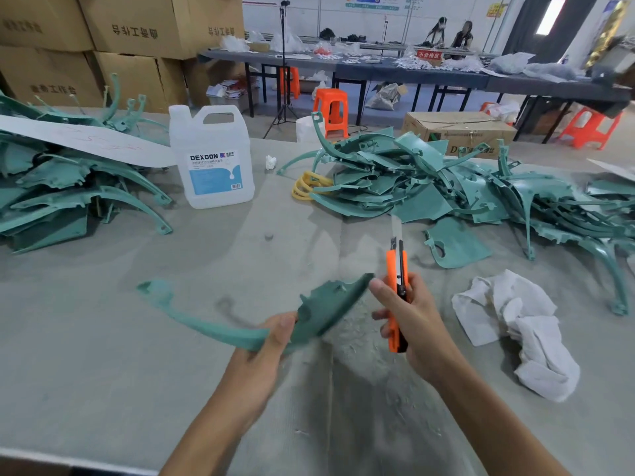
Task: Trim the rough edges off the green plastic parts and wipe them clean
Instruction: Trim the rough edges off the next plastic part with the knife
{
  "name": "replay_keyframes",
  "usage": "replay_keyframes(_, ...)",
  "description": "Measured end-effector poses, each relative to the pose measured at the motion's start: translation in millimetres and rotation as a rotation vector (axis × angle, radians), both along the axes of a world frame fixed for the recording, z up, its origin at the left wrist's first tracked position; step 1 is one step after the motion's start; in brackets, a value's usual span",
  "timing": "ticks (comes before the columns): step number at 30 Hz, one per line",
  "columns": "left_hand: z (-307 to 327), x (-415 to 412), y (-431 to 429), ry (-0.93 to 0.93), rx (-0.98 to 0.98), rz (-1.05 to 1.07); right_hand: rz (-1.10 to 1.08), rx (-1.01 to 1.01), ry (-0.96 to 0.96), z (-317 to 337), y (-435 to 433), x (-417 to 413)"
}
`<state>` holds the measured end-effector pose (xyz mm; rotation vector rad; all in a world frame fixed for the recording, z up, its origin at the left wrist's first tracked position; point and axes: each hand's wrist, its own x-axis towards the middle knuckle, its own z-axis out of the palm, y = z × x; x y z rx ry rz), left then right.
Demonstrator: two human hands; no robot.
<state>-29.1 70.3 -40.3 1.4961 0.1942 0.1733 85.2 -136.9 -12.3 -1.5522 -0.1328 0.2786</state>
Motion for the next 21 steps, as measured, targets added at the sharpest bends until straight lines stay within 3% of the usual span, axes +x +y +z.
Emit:
replay_keyframes(2,-1.5,0.8,0.1,0.003,-0.229,-0.078,0.039,0.131,0.056,6.7,3.7,0.9)
replay_keyframes(4,-2.1,-0.1,-0.6,0.003,-0.285,-0.093,0.078,0.163,0.037,8.2,3.8,0.5)
replay_keyframes(8,-7.1,-14.4,-7.9,0.259,-0.200,-0.019,0.066,0.113,-0.086,11.1,1.1,0.4)
replay_keyframes(13,4.2,-32.0,-14.7,0.523,-0.032,-0.228,0.068,0.055,-0.148,15.1,-1.3,0.6)
replay_keyframes(16,11.0,-34.7,-11.6,0.481,0.022,-0.252,0.000,0.003,-0.216,18.6,-5.7,1.1)
replay_keyframes(18,15.9,-39.3,-13.4,0.346,0.073,-0.158,-0.027,-0.042,-0.261,24.8,-9.7,2.7)
replay_keyframes(21,12.8,-34.6,-9.5,0.021,0.477,0.134,0.004,-0.137,-0.320,30.7,-13.6,3.9)
